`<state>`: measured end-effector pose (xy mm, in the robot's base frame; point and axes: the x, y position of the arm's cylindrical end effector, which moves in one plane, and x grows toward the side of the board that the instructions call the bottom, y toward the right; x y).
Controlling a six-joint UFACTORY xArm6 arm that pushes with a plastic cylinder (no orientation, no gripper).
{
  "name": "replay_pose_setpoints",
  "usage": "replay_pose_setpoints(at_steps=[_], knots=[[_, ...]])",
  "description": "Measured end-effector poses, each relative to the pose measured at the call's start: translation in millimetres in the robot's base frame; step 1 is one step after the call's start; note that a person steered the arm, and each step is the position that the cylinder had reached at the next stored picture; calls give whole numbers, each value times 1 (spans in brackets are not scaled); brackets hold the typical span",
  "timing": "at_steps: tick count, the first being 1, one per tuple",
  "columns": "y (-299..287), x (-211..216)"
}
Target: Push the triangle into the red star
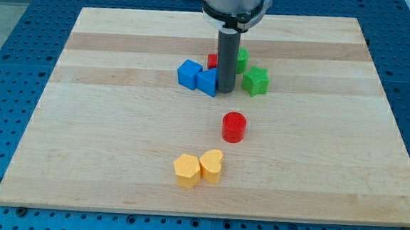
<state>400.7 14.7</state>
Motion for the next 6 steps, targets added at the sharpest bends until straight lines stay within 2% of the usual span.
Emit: replay_pose_setpoints(at_steps=[1, 3, 6], knots=[[0, -2], [5, 46], [-24, 45]])
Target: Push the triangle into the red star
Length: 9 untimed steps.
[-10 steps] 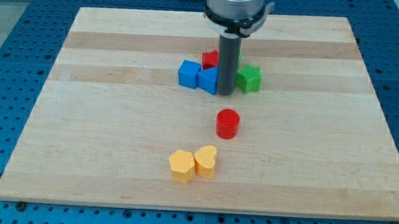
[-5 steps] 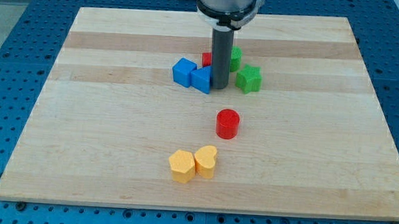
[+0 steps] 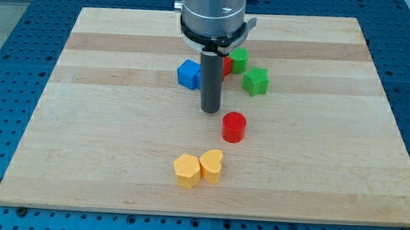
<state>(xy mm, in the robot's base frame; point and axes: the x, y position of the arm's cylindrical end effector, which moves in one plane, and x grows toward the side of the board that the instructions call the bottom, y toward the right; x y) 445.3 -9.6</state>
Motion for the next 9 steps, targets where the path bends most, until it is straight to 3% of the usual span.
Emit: replay_pose_setpoints(at_steps=[7, 9], knots=[[-7, -18], [-102, -3]])
